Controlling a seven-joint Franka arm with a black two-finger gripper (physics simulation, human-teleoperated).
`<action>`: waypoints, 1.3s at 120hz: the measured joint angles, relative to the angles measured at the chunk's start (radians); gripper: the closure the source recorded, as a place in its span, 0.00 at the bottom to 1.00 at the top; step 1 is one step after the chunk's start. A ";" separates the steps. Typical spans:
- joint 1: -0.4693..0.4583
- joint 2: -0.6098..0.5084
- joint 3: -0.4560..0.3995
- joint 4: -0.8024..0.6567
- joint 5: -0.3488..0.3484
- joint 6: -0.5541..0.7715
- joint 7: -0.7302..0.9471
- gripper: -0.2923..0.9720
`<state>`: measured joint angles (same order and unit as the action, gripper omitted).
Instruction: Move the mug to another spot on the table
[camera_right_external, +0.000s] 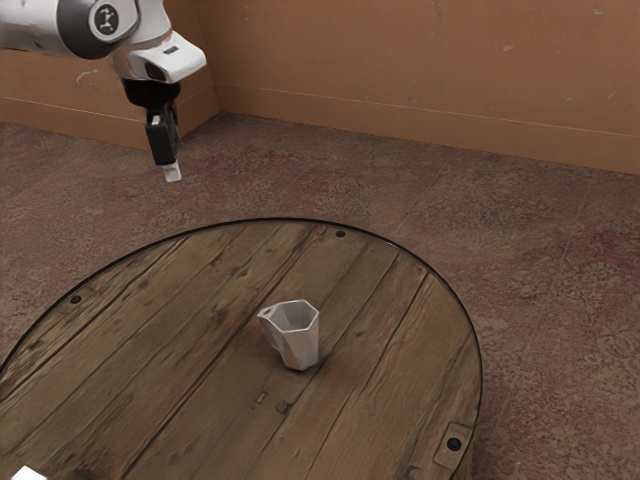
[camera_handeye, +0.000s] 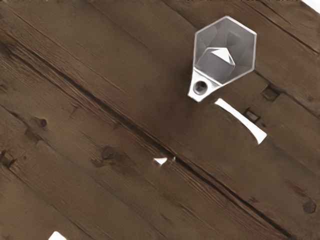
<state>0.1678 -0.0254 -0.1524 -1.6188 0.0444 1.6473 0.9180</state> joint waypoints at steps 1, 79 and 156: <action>0.000 0.000 0.000 0.000 0.000 0.000 0.001 0.23; -0.146 0.056 0.109 -0.349 -0.093 0.301 0.377 0.23; -0.158 0.325 0.119 -0.399 -0.422 0.606 0.863 0.32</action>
<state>0.0102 0.2999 -0.0332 -2.0180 -0.3777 2.2536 1.7815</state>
